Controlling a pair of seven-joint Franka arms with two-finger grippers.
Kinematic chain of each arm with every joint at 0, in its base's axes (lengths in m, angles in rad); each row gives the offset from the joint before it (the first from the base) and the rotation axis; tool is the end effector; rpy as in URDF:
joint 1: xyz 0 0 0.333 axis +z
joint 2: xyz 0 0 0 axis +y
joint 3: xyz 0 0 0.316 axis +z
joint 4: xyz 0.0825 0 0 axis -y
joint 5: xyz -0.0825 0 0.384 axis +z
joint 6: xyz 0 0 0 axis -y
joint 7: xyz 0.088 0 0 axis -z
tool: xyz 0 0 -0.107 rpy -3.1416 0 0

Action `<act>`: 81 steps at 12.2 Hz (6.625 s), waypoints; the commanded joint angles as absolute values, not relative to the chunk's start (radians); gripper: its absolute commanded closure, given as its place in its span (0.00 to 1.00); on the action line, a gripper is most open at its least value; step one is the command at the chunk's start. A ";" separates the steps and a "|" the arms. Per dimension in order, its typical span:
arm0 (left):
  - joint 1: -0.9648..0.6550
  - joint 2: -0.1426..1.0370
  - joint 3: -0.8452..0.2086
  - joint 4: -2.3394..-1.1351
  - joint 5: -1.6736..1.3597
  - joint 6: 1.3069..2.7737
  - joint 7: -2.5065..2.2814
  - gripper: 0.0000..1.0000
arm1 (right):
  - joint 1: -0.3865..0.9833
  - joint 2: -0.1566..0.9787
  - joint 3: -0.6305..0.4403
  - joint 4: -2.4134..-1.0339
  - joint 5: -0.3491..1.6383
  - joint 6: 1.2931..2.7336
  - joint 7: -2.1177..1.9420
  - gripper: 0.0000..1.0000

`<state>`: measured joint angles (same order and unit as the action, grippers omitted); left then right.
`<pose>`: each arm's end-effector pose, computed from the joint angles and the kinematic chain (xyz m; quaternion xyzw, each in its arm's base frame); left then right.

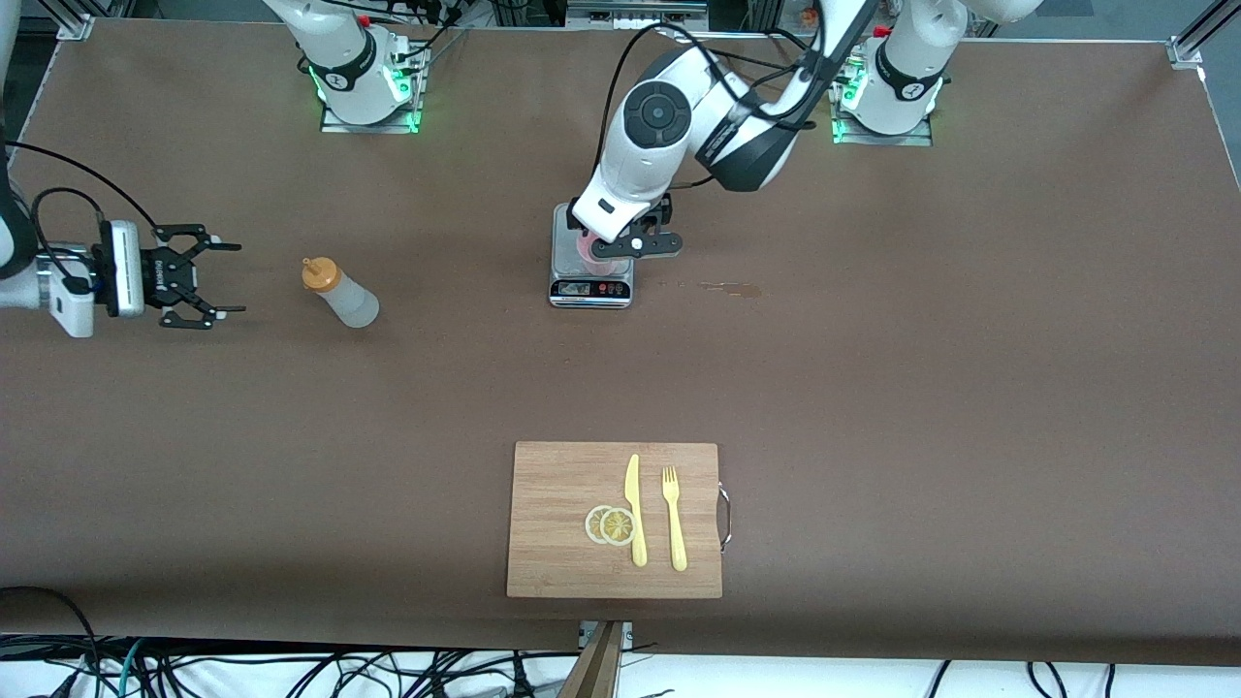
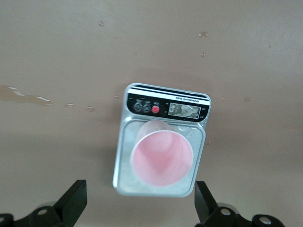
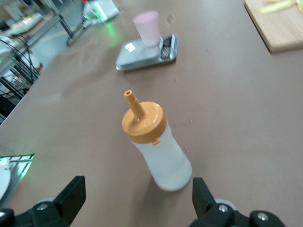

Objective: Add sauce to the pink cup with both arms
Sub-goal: 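Set the cup on the scale while the right gripper reaches the bottle, then grasp the sauce bottle with the right gripper while the left gripper withdraws, then lift the sauce bottle with the right gripper and carry it over the cup, then tilt the bottle nozzle into the pink cup with the right gripper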

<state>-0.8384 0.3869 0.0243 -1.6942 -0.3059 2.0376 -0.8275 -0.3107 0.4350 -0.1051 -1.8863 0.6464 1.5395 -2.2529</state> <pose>0.4367 -0.4892 0.3704 0.9883 0.0773 -0.1096 0.0731 0.5277 -0.1584 0.2598 -0.6280 -0.6327 -0.1844 0.4139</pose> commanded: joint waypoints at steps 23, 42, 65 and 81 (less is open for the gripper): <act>-0.153 0.098 0.158 -1.571 -0.032 1.480 0.089 0.00 | -0.298 0.687 -0.012 -2.011 0.989 1.496 -2.775 0.97; -0.071 0.127 0.051 -1.552 -0.035 1.457 0.094 0.00 | 0.319 0.069 -0.035 -2.020 0.433 1.833 -1.301 1.00; -0.061 0.141 0.057 -1.531 -0.035 1.457 0.097 0.00 | 0.773 0.317 0.091 -1.855 -0.161 1.777 -0.358 1.00; -0.061 0.141 0.057 -1.531 -0.035 1.457 0.098 0.00 | 0.733 0.293 0.078 -1.763 -0.163 1.660 -0.453 1.00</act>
